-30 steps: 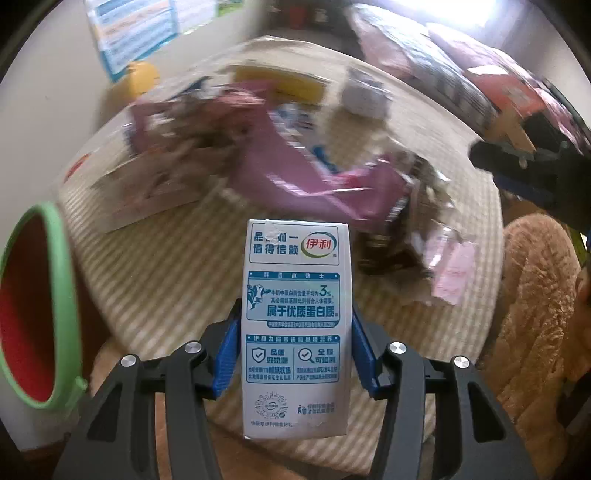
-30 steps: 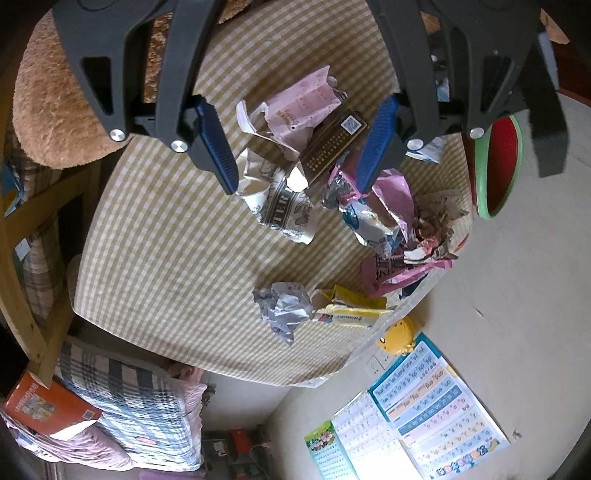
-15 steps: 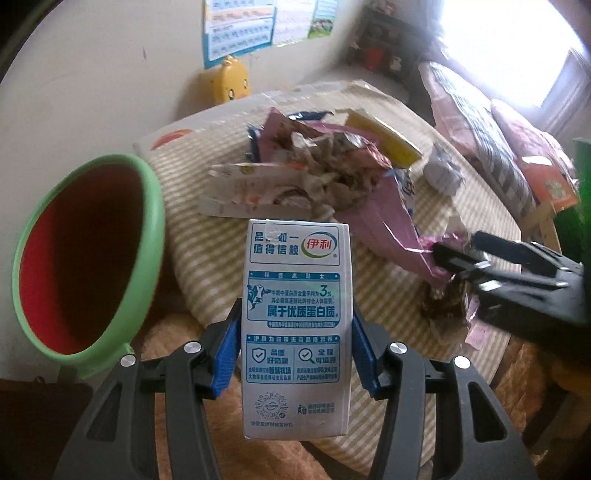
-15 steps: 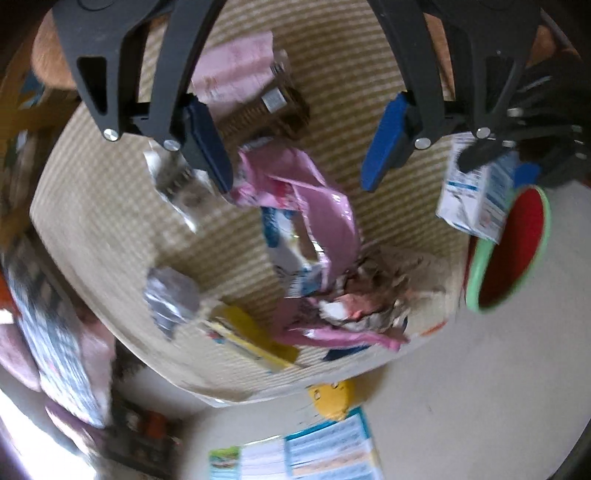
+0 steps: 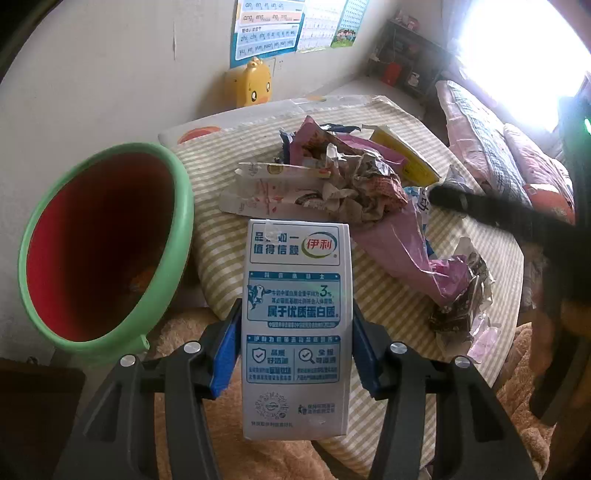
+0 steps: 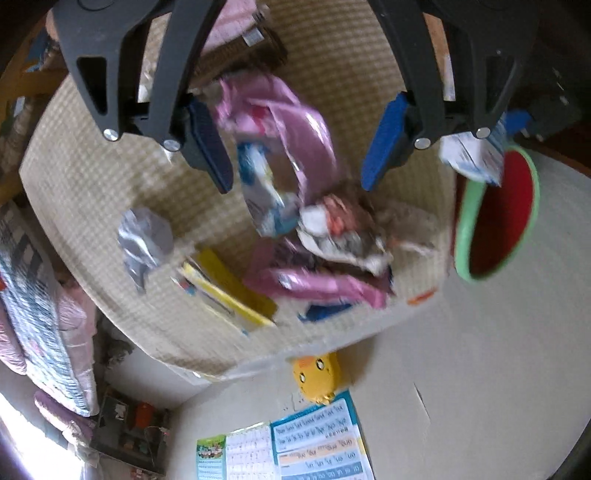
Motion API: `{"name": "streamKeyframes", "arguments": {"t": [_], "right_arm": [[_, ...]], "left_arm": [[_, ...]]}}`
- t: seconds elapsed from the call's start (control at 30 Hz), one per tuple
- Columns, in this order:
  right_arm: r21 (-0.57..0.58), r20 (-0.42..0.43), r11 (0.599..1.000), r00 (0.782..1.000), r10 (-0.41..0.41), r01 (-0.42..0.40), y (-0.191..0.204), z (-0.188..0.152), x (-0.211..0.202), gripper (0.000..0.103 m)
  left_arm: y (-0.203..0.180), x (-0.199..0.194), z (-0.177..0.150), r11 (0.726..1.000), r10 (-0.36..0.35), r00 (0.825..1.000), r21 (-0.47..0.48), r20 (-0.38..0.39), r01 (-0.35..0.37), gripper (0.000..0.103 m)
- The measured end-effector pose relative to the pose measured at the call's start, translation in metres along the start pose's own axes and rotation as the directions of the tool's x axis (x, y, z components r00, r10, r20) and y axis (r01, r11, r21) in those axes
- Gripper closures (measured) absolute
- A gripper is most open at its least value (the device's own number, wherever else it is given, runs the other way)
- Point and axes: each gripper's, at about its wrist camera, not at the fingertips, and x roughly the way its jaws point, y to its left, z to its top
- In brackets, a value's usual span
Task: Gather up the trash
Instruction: 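Grasp the crumpled paper pile with the right gripper while the left gripper holds the carton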
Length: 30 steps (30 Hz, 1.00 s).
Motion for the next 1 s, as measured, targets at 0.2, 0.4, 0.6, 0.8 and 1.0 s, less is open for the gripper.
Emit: {"name": "streamKeyframes", "arguments": {"t": [0.2, 0.4, 0.6, 0.8, 1.0], "right_arm": [[0.083, -0.045, 0.991, 0.993, 0.106, -0.102, 0.013, 0.026, 0.027, 0.033], [0.089, -0.155, 0.992, 0.982, 0.105, -0.092, 0.028, 0.028, 0.066, 0.032], [0.196, -0.176, 0.973, 0.972, 0.156, -0.121, 0.008, 0.013, 0.079, 0.065], [0.251, -0.083, 0.951, 0.975, 0.207, -0.181, -0.015, 0.002, 0.044, 0.068], [0.205, 0.028, 0.965, 0.987, 0.161, -0.163, -0.025, -0.015, -0.013, 0.068]], "left_arm": [[0.003, -0.002, -0.002, 1.0, -0.004, 1.0, -0.004, 0.002, 0.004, 0.053], [0.009, -0.002, -0.004, 1.0, -0.006, 1.0, -0.018, -0.004, 0.006, 0.053], [0.01, -0.001, -0.006, 1.0, -0.011, 1.0, -0.02, -0.009, 0.011, 0.053], [0.009, 0.007, -0.007, 1.0, -0.004, 0.999, -0.02, -0.032, 0.004, 0.052], [0.002, 0.012, -0.007, 1.0, 0.004, 0.999, 0.008, -0.042, -0.004, 0.052]]}}
